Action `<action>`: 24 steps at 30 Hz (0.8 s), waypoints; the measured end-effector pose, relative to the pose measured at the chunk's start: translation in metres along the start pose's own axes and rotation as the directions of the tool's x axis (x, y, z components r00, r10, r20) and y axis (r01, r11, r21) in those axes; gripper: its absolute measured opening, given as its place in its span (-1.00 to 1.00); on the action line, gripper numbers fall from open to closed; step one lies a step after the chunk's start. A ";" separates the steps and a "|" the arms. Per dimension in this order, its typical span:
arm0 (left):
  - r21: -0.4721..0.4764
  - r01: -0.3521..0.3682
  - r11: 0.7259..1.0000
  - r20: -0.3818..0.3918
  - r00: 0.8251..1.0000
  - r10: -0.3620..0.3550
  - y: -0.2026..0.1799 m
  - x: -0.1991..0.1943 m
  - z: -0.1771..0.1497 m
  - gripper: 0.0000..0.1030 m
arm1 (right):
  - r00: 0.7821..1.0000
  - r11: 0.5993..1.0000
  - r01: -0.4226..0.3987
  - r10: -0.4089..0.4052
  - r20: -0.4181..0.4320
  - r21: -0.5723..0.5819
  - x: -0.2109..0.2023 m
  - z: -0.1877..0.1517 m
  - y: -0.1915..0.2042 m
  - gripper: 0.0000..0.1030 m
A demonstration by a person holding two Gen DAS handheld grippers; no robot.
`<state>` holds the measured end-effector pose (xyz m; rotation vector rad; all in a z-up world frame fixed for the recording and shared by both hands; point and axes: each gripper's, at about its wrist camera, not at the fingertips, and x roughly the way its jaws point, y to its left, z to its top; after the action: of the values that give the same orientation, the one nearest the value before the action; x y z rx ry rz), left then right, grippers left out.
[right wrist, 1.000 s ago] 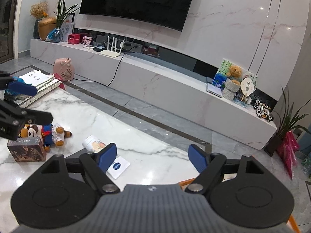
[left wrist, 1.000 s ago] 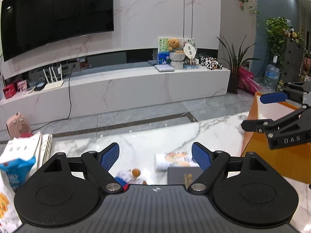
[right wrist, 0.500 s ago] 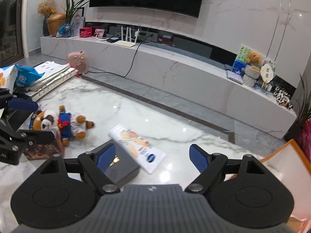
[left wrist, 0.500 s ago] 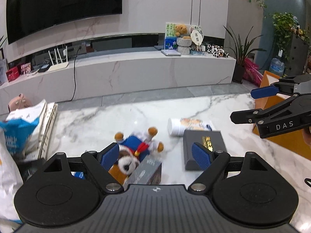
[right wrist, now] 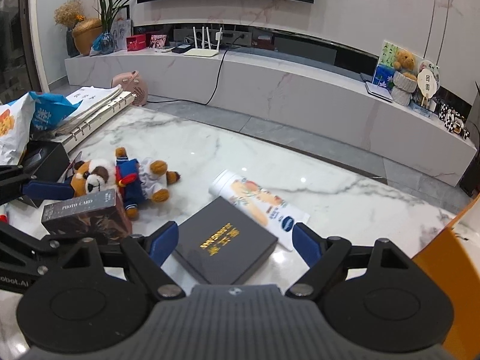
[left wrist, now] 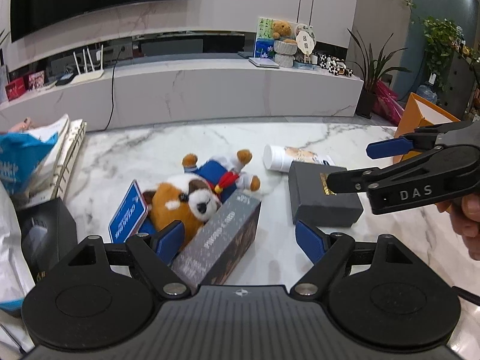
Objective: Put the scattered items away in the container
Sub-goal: 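Grasp the black gift box with the right tool while the left tool grasps the grey photo card box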
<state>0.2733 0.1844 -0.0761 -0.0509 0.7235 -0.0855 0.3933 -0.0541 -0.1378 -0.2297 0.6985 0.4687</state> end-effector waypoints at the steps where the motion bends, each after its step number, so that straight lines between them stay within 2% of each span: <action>1: -0.007 0.002 1.000 0.001 1.000 -0.002 0.001 -0.001 -0.002 0.77 | 1.000 1.000 -0.002 0.002 -0.002 0.001 0.001 -0.001 0.002 0.64; 6: -0.024 0.003 1.000 -0.003 1.000 -0.003 0.006 0.000 -0.004 0.68 | 1.000 1.000 -0.001 0.001 -0.015 0.006 0.008 -0.003 0.009 0.64; 13: -0.029 0.007 1.000 -0.030 1.000 -0.008 0.009 0.008 -0.011 0.60 | 0.999 0.997 0.007 -0.004 -0.042 0.073 0.022 -0.007 0.014 0.65; 18: -0.032 -0.002 1.000 -0.051 0.999 0.000 0.009 0.013 -0.014 0.38 | 0.999 0.995 0.049 -0.047 -0.026 0.086 0.029 -0.005 0.020 0.70; 24: -0.032 -0.022 0.999 -0.054 0.998 0.020 0.008 0.013 -0.014 0.28 | 0.993 0.988 0.117 -0.115 -0.029 0.104 0.033 -0.003 0.025 0.70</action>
<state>0.2738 0.1904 -0.0960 -0.0726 0.7786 -0.0551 0.4011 -0.0220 -0.1629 -0.1749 0.7266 0.3173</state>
